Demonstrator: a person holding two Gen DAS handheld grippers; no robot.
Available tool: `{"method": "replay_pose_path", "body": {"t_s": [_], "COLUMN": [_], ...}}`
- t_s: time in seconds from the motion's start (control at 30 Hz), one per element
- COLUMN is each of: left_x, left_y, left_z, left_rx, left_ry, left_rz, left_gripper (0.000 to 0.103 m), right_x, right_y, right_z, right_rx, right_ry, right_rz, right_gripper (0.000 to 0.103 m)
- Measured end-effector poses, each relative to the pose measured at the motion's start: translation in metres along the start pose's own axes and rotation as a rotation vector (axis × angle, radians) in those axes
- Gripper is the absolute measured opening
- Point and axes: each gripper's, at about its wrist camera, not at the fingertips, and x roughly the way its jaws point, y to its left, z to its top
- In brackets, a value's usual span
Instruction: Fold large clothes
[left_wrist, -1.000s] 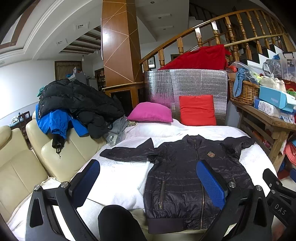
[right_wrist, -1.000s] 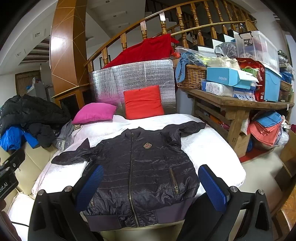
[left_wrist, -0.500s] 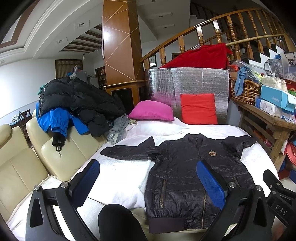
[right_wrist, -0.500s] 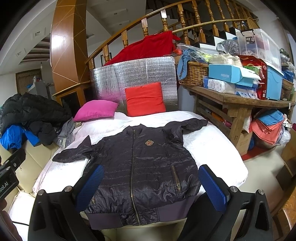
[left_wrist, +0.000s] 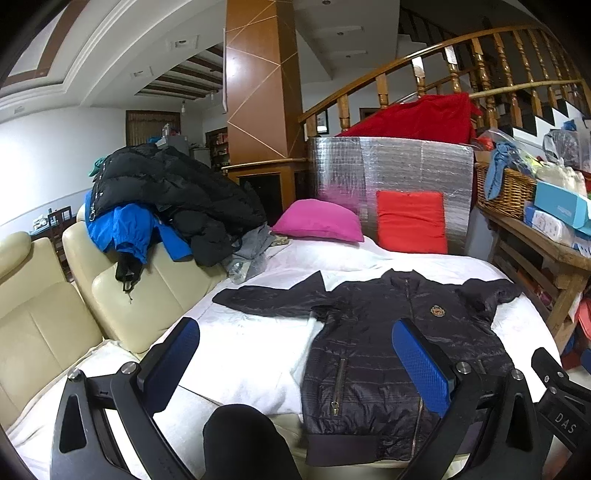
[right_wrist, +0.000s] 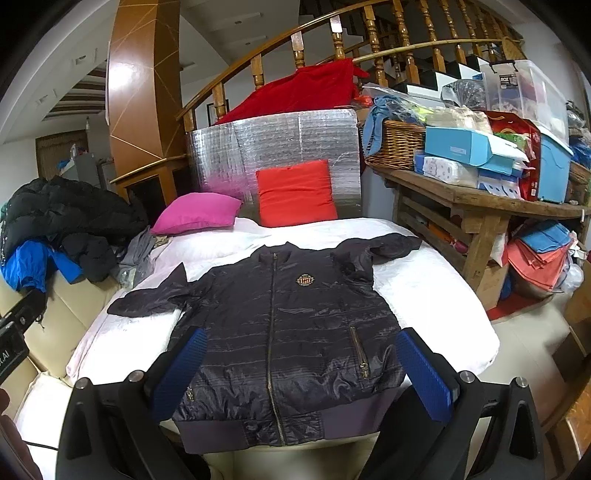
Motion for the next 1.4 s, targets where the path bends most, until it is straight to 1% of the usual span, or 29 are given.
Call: {"method": "replay_pose_path", "body": {"t_s": [0.5, 0.9, 1.17, 1.4], "left_x": [0.001, 0.0, 0.001, 0.002], "left_y": [0.026, 0.037, 0.038, 0.032], "left_z": [-0.003, -0.003, -0.004, -0.007], "left_rx": [-0.049, -0.066, -0.065, -0.039], "left_ry": [-0.012, -0.02, -0.017, -0.007], "left_rz": [0.049, 0.081, 0.083, 0.06], "left_gripper": [0.103, 0.103, 0.103, 0.103], "right_x": [0.002, 0.001, 0.002, 0.004], "right_y": [0.017, 0.022, 0.024, 0.026], "right_z": [-0.001, -0.002, -0.002, -0.002], "right_rx": [-0.033, -0.042, -0.045, -0.06], "right_ry": [0.005, 0.008, 0.009, 0.021], "right_rz": [0.018, 0.028, 0.029, 0.014], "right_gripper": [0.103, 0.103, 0.103, 0.103]}}
